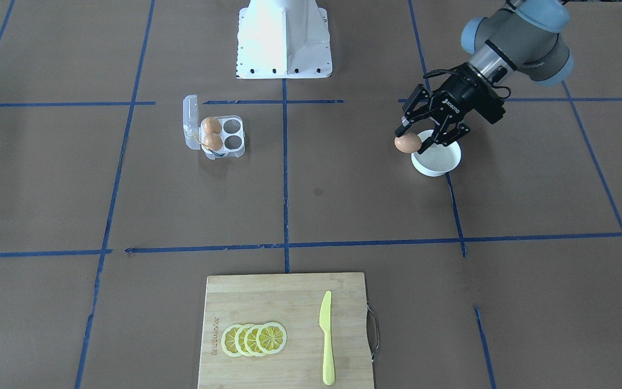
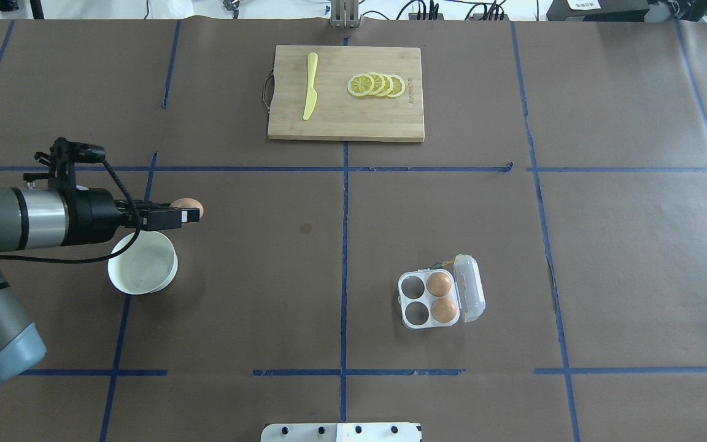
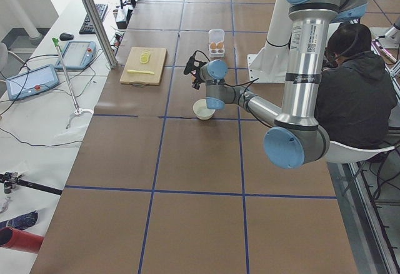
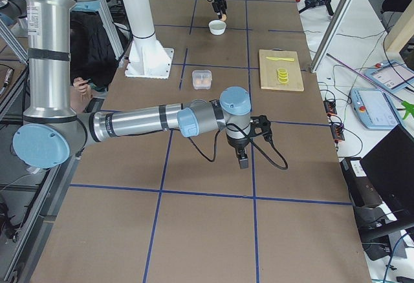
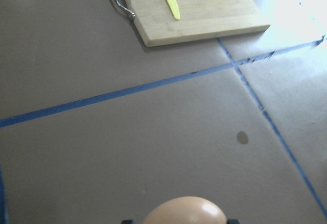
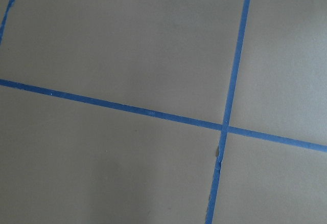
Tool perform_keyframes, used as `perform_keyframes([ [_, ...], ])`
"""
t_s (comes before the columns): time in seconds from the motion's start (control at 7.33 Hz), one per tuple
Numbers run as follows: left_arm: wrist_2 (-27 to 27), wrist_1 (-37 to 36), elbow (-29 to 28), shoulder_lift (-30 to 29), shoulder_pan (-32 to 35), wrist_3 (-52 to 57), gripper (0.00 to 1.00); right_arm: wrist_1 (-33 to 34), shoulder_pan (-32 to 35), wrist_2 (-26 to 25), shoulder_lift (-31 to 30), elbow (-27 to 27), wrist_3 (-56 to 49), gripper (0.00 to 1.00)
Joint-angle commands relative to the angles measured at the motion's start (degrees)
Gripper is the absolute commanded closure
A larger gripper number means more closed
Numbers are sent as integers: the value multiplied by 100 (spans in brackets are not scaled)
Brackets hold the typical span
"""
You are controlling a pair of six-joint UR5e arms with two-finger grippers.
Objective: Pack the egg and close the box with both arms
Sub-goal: 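Lift the egg with the left gripper and carry it to the egg box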
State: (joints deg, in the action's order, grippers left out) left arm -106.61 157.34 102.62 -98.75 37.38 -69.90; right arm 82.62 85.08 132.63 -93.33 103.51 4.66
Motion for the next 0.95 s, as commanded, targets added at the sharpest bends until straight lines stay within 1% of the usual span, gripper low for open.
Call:
perform_keyframes([
  [0.0,584,104,-374,-1020,-465,-1268,79,-9,0,0,-18,11,-9,0],
  [0.14,1390,104,-531,-1476,-1156,-1472,79,0,0,0,-18,2,-9,0],
  [0.27,2085,130,-916,-1942,-1624,-1474,79,0,0,0,-9,2,-9,0],
  [0.41,2301,130,-1381,-2547,-1847,-1456,79,0,0,-9,-1,-6,-9,0],
  [0.55,2338,156,-1716,-2762,-1927,-1422,79,0,0,-9,-1,-6,0,0],
  [0.68,2338,209,-1754,-2807,-2041,-1308,79,0,0,-9,8,-15,0,0],
  [0.82,2573,227,-1920,-2816,-2268,-1263,79,0,0,-9,26,-24,-9,0],
])
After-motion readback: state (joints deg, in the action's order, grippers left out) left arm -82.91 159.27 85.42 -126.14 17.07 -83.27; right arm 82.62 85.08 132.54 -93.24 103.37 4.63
